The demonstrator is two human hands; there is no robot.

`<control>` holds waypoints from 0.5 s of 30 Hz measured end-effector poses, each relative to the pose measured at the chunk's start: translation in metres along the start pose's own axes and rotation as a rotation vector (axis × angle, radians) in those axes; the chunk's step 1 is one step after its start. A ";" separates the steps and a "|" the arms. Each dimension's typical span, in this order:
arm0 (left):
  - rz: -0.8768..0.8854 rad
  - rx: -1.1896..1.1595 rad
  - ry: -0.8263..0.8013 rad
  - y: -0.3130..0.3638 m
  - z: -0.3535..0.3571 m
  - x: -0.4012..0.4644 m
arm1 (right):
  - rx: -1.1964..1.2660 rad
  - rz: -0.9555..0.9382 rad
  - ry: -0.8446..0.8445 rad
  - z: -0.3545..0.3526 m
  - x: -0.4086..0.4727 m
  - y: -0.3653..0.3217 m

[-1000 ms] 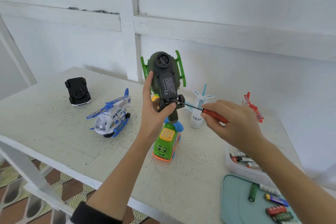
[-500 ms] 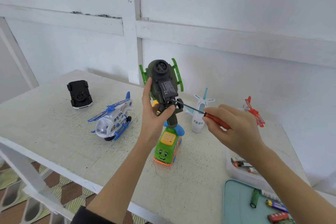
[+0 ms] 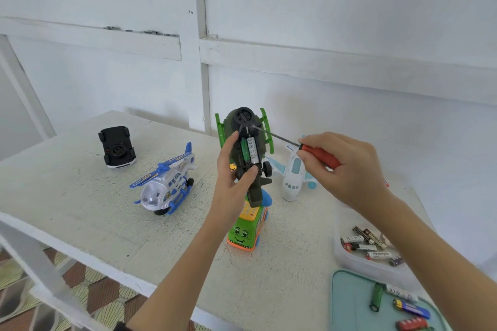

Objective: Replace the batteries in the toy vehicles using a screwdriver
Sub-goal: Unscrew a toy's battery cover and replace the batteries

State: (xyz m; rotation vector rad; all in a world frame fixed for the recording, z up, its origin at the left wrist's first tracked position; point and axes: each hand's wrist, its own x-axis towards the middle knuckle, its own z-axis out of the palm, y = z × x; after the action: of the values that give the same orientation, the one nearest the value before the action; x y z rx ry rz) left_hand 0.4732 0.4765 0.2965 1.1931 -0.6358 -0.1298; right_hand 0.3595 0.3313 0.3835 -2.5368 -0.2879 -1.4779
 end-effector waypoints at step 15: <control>-0.057 -0.067 -0.039 0.000 -0.007 -0.010 | -0.030 0.016 -0.052 0.006 0.002 -0.009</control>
State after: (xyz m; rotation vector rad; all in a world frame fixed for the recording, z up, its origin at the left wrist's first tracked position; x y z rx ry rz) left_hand 0.4689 0.4862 0.2910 1.1464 -0.6273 -0.2214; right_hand 0.3626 0.3414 0.3829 -2.5981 -0.2548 -1.4230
